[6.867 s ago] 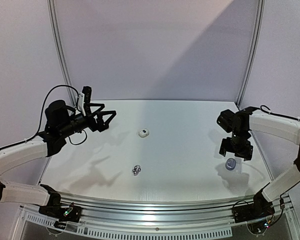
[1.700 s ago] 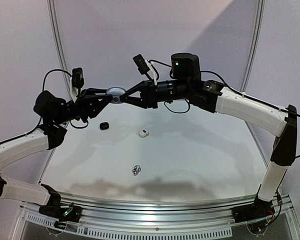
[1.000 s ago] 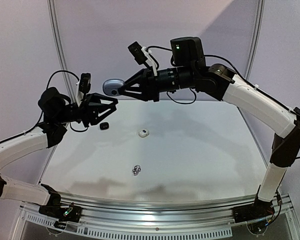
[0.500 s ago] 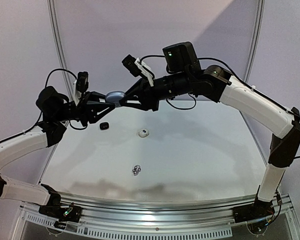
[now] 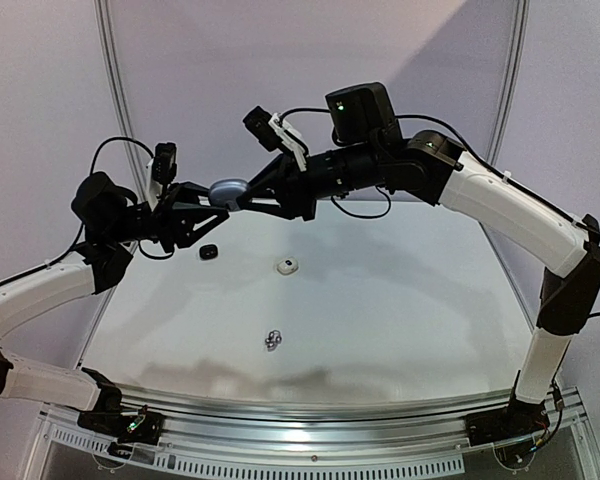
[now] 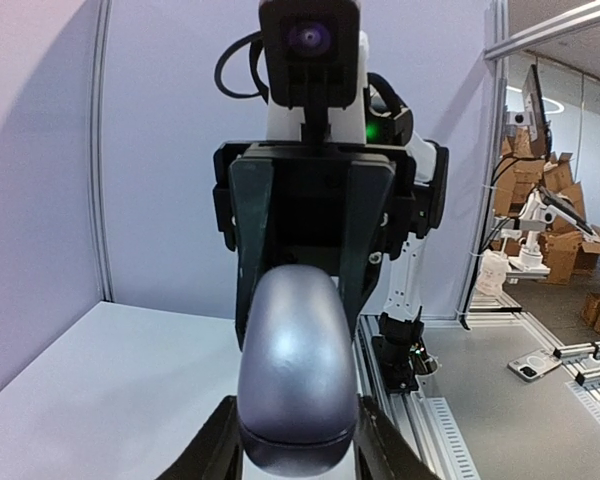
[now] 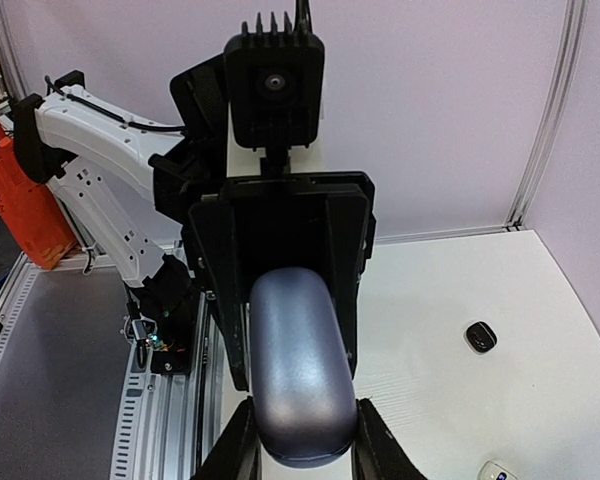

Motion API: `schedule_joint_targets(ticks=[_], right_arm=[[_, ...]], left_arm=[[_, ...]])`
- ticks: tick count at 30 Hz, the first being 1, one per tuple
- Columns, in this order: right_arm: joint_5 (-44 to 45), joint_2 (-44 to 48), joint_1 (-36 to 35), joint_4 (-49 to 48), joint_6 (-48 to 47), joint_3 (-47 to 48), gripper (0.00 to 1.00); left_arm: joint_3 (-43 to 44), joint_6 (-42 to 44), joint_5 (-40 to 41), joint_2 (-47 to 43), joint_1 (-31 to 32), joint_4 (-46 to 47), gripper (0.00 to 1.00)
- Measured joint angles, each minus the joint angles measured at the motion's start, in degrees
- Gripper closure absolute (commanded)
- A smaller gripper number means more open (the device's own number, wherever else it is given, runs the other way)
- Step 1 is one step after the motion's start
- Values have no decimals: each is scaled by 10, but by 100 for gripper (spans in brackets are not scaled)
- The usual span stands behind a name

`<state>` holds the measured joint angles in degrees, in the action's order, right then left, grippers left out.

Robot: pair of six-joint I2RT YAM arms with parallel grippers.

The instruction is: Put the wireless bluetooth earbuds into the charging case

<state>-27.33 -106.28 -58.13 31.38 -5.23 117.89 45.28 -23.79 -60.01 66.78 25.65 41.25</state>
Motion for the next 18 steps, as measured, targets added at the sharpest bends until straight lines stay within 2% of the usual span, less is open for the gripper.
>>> schedule_joint_targets(ticks=[5,8,10,12,13,16,17,18], right_arm=[[-2,0,0,-2,1,0,100],[-2,0,0,-3,1,0,100],[-2,0,0,-4,1,0,100],[-2,0,0,-4,1,0,100],[-2,0,0,-4,1,0,96],[-1,0,0,-4,1,0,52],[0,0,0,-3,3,0,42],[3,0,0,-3,2,0,37]], left_arm=[[0,-1,1,0,0,0,75],[0,-2,2,0,0,0,87],[0,-1,2,0,0,0,99],[0,-1,2,0,0,0,100],[0,-1,2,0,0,0,100],[0,0,3,0,0,0,100],[0,2,3,0,0,0,100],[0,5,7,0,0,-1,100]])
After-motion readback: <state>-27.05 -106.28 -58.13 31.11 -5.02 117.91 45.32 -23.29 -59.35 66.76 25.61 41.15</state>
